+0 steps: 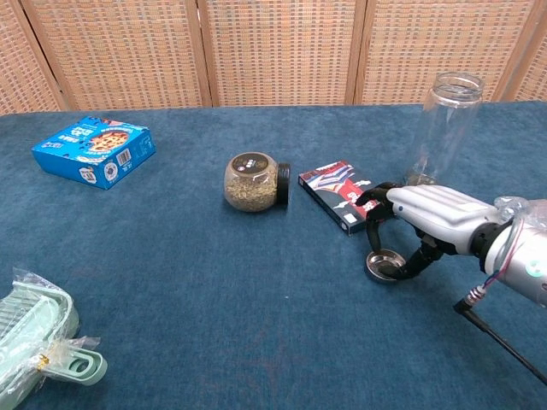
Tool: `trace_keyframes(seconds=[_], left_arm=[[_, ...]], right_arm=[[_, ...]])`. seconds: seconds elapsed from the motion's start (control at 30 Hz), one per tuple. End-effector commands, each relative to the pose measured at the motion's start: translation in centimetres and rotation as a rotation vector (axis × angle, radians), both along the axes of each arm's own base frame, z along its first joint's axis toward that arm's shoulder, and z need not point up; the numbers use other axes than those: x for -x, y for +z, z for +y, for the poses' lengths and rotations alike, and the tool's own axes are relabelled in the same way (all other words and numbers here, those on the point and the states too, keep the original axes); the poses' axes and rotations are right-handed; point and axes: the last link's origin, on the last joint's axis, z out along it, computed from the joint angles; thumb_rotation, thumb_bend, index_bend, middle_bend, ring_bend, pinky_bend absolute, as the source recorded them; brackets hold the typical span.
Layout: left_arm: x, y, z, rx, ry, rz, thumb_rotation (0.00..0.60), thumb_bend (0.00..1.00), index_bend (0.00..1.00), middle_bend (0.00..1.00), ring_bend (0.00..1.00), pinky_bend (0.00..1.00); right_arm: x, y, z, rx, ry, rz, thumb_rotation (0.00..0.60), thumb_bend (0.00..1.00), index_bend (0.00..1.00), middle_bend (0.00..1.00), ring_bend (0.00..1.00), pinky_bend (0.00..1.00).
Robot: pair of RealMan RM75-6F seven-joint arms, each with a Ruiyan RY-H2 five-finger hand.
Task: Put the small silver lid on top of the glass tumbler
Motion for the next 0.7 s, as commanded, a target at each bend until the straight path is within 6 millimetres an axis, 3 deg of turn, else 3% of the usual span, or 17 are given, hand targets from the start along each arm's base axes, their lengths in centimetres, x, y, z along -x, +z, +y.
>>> trace_keyframes(seconds=[0.03,0.7], left_arm=[[0.00,-0.05,-0.01,0.002,0.000,0.001,0.600,0.21,0.00,0.00,0.00,0.00],[-0.09,-0.11,-0.04,0.007,-0.006,-0.001,0.600,0.21,0.00,0.00,0.00,0.00]], right_arm=[[-0.01,-0.03,-0.03,0.000,0.000,0.002,0.600,0.44,0.59,0.22,0.02,0.26],[0.07,0.32,0.06,0.006,-0.006,0.029,0.600,0.52,0.61,0.22,0.03,0.26]])
